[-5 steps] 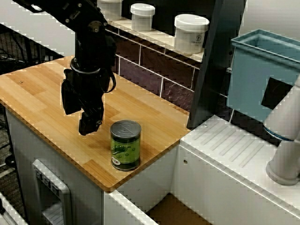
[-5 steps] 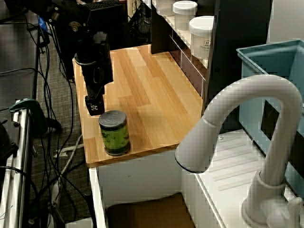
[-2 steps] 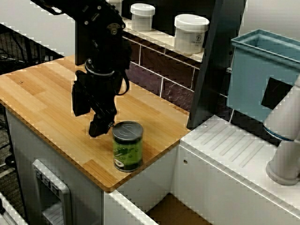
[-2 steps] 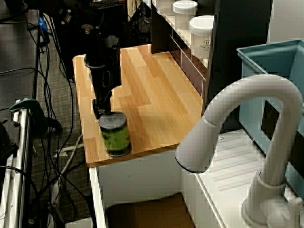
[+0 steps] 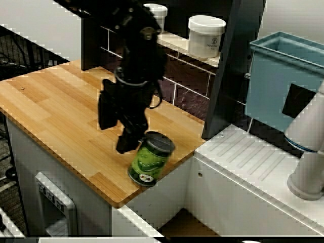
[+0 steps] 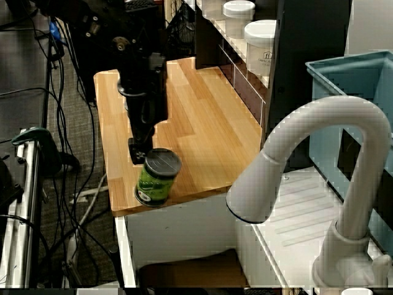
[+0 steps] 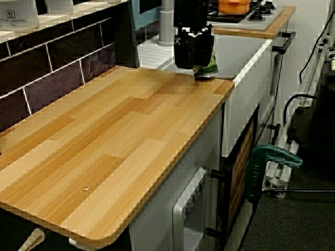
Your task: Push into sink
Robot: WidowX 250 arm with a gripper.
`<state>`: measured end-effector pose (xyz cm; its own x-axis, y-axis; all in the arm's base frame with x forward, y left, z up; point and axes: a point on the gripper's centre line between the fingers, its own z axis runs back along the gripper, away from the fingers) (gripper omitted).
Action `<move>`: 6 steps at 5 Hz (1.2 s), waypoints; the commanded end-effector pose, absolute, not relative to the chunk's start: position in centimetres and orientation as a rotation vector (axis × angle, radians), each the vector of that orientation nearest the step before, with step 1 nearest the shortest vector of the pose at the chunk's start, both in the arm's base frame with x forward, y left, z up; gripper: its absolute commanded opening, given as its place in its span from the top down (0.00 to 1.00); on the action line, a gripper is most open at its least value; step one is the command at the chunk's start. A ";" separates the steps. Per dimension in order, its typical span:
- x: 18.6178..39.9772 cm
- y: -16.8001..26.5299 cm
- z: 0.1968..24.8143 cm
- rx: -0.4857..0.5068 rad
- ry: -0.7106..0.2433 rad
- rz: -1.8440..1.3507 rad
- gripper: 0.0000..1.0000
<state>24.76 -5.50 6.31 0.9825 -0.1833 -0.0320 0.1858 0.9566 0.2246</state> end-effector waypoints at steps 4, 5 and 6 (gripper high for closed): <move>26.0 -12.5 6.9 0.152 -0.004 -0.319 0.00; 25.6 -12.4 7.4 0.144 -0.022 -0.369 0.00; 25.6 -12.4 7.4 0.144 -0.022 -0.369 0.00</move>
